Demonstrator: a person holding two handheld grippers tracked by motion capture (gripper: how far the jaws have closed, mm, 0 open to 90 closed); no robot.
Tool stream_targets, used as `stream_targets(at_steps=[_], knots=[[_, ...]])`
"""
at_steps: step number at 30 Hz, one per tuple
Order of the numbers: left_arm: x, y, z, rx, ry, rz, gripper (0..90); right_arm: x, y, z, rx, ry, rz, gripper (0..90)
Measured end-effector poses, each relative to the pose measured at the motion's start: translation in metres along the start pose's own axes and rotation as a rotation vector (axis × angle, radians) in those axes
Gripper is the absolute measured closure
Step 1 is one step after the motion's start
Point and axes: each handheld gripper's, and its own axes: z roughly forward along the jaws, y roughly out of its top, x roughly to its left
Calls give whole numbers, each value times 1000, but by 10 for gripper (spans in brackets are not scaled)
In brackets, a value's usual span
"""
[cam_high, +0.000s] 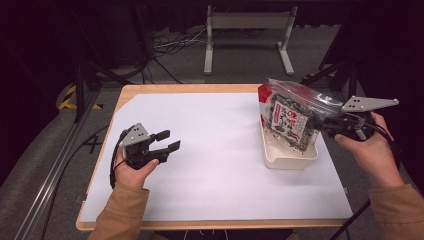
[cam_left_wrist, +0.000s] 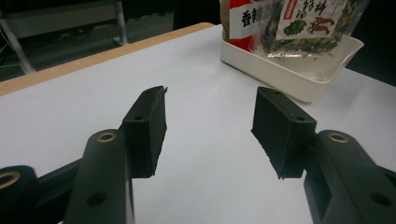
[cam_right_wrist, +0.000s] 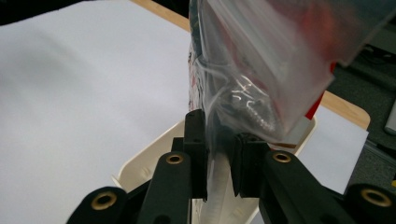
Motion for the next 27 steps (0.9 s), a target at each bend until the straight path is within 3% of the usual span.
stream_targets(at_steps=[4,9,17,21,24,27], knots=[[0,0,0,2,-1,-2,451,-2,-4,4,-4,5,12,781],[0,0,2,6,-6,-3,449,-2,-12,17,32,30,19,779],[0,-2,3,9,-8,-11,444,-12,-30,14,-27,29,85,774],[1,-2,3,14,-8,-11,438,-17,-35,13,-96,31,134,760],[1,-3,3,13,-11,-14,430,-18,-38,10,-147,29,151,658],[1,-4,-1,13,-10,-11,422,-16,-41,8,-180,25,157,493]])
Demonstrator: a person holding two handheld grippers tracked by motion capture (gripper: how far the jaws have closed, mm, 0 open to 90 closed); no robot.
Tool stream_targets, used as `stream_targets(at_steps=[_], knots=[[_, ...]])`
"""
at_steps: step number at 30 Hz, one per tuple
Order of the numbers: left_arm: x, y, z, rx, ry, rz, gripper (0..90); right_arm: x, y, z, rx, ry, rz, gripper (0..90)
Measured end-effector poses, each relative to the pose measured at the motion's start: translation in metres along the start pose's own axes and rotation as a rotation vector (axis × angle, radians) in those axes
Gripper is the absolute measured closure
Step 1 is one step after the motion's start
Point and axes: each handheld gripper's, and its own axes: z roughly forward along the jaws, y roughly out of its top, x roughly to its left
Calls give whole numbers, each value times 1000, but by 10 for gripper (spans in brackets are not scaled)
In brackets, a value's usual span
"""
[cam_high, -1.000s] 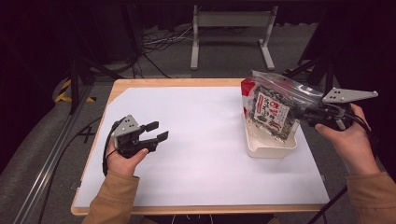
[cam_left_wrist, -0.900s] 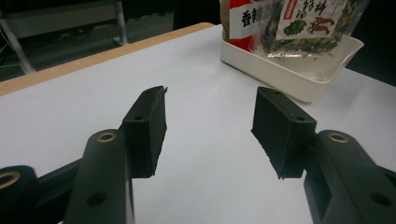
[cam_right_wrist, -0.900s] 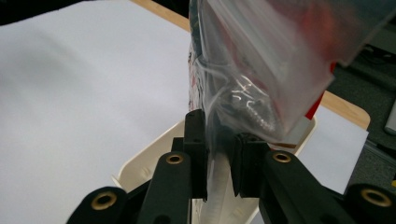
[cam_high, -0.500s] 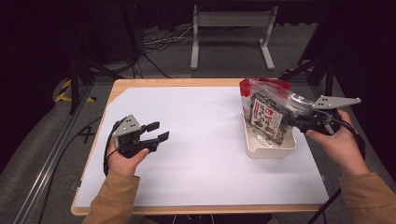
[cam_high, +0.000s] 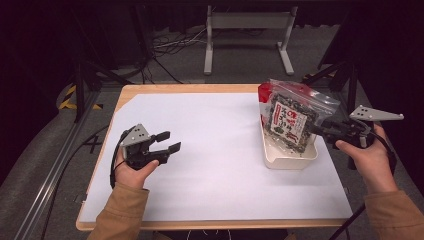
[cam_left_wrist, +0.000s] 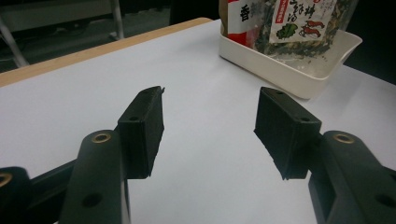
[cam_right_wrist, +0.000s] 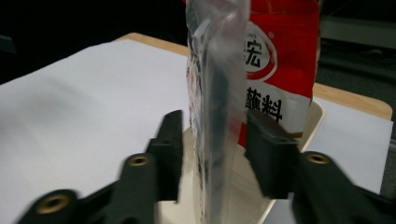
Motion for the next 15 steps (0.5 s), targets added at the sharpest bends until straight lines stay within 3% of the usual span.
stream_targets(at_steps=[6,15], knots=[[-1,-5,-10,-11,-12,-8,405,7,-10,-15,-63,-26,9,367],[0,-15,-24,-5,-8,-9,393,28,-34,-28,-86,27,-24,331]])
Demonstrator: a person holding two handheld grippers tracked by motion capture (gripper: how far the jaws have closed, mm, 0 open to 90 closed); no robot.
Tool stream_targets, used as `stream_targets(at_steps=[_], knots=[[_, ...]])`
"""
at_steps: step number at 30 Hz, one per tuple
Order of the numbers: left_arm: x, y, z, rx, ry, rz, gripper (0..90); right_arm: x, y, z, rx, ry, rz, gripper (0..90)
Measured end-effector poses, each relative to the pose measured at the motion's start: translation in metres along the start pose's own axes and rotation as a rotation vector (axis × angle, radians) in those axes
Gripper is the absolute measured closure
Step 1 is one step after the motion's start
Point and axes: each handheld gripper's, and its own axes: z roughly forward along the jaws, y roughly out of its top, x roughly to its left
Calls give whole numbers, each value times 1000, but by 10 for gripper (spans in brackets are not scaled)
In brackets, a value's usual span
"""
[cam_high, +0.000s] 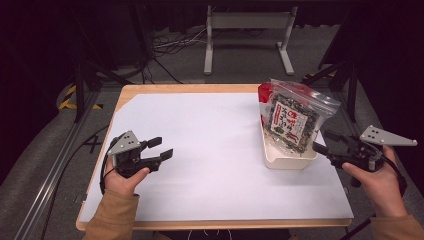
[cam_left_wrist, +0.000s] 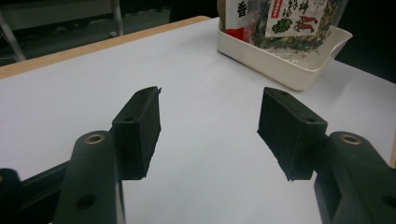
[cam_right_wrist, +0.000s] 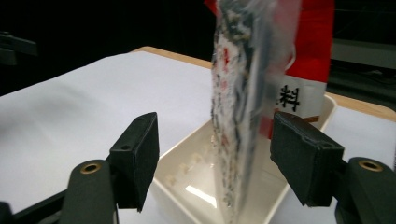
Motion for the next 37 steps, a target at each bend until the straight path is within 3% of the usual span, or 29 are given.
stream_targets(at_steps=[2,5,9,13,18,23,30,37], knots=[[-1,-2,-2,3,-1,8,388,5,-5,-1,-8,20,-9,331],[-3,-7,-5,4,-7,25,379,12,-13,-2,-25,77,15,331],[-5,-12,-9,0,-13,22,374,18,-23,1,-33,113,-25,328],[-8,-19,-10,2,-23,15,373,22,-31,5,-31,131,-30,327],[-8,-27,-13,11,-24,22,371,30,-50,17,-50,191,-38,324],[-8,-35,-14,5,-18,4,365,33,-61,26,-1,163,-67,319],[-8,-38,-12,16,-12,7,361,36,-75,39,51,154,-55,326],[-7,-39,-13,3,-3,-2,346,37,-74,39,40,159,-49,318]])
